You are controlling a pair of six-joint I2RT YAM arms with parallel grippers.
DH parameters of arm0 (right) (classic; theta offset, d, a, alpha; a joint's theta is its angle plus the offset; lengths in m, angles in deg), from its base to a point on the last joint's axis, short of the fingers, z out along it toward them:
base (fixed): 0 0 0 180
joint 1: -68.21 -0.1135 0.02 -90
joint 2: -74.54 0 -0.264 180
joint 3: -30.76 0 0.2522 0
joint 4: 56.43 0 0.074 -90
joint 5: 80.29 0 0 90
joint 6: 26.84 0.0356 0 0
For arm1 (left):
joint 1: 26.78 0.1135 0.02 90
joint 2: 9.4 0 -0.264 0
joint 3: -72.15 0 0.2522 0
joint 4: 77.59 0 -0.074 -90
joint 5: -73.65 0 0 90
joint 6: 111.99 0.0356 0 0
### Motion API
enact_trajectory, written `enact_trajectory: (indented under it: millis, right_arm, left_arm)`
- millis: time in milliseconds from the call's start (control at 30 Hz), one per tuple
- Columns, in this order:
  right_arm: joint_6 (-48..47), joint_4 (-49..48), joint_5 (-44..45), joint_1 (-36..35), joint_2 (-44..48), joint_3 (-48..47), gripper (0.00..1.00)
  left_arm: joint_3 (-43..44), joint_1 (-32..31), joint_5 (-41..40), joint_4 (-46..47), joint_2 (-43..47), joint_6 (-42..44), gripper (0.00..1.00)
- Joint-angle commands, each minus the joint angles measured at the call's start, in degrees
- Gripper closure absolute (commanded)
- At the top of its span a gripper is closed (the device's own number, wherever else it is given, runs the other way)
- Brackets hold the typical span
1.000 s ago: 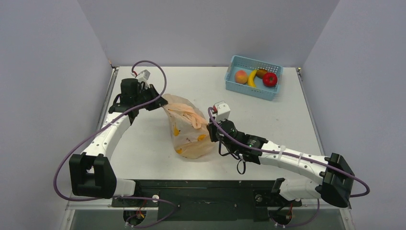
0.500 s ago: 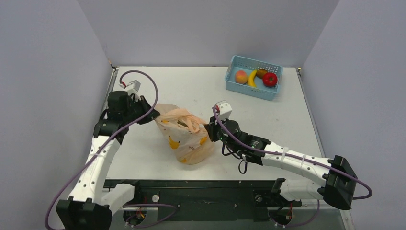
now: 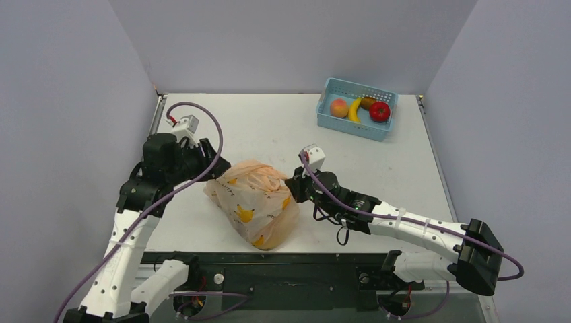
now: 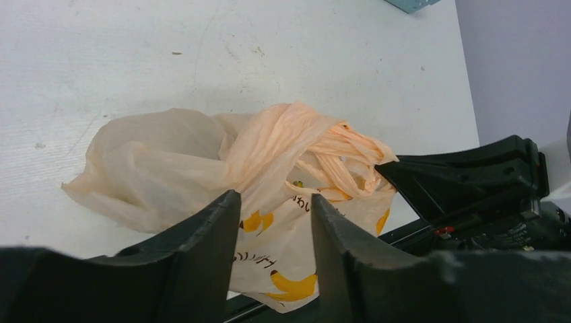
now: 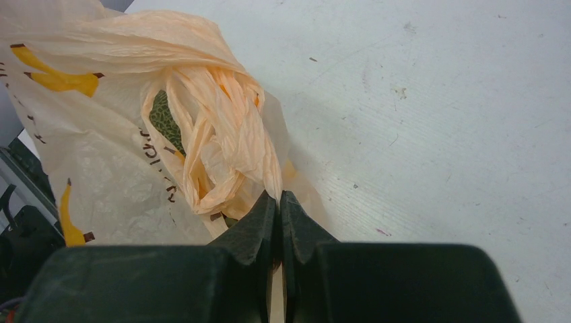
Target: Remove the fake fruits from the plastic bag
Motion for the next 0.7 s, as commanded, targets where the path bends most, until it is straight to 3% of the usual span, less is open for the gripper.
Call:
enact_trajectory:
  millis: [0, 33, 67, 133, 200, 467, 567, 667]
  right_arm:
    - [-0.15, -2.55, -0.94, 0.33, 1.76, -1.12, 1.0]
    - [-0.37, -2.35, -0.88, 0.32, 1.76, -1.23, 1.0]
    - [-0.42, -2.07, -0.65, 0.37, 1.77, -1.69, 1.0]
    - [-0.47, -1.18, -0.56, 0.34, 1.76, -2.14, 1.0]
    - [-0.63, -1.1, -0.67, 0.32, 2.05, -2.1, 1.0]
    - [-2.28, 1.44, 1.1, 0.45, 3.83, -1.88, 1.0]
    - [-2.3, 2.32, 1.55, 0.5, 4.58, -1.97, 1.0]
    - [-1.99, 2.16, 1.64, 0.5, 5.22, -1.56, 1.0]
  left_arm:
    - [4.15, -1.76, -3.89, 2.58, -5.0, -2.67, 0.55]
    - [4.7, -2.3, -5.12, 2.5, -6.48, -2.62, 0.46]
    - [5.55, -2.64, -5.32, 2.59, -7.13, -2.44, 0.27]
    - [5.95, -3.97, -4.86, 3.9, -8.49, -1.75, 0.08]
    - [6.07, -7.02, -4.48, 5.67, -9.68, -0.99, 0.03]
    - [11.22, -17.9, -10.14, 5.67, -16.6, 19.27, 0.04]
    - [14.41, -20.04, -16.42, 2.84, -21.17, 24.18, 0.26]
    - [16.28, -22.14, -18.65, 1.81, -24.88, 27.39, 0.29]
